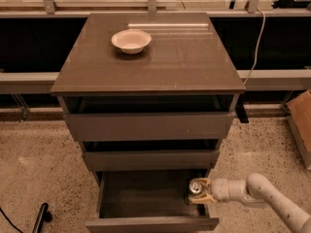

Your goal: Place green can into bottom drawer

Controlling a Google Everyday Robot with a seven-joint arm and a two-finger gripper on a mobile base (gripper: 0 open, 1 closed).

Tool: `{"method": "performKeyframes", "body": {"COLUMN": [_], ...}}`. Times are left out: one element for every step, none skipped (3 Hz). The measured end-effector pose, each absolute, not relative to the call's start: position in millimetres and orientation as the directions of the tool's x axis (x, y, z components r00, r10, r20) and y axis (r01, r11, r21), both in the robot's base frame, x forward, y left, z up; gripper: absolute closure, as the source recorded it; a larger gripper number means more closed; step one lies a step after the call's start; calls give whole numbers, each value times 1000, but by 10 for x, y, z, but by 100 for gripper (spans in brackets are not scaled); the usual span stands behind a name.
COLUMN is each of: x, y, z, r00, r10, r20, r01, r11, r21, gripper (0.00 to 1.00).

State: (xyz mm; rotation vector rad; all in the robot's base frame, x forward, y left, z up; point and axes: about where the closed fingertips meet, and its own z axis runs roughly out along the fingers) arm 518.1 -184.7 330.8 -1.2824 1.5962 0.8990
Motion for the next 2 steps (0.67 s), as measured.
{"method": "performKeyframes", "body": {"x": [5181, 5239], "y": [-1847, -1625], "z": [3308, 3164], "r00": [-85, -35], "r10": [-346, -323], "r20": [-934, -946], "r01": [-978, -984], "r11": [207, 179], "r21": [13, -25], "gripper": [100, 100]}}
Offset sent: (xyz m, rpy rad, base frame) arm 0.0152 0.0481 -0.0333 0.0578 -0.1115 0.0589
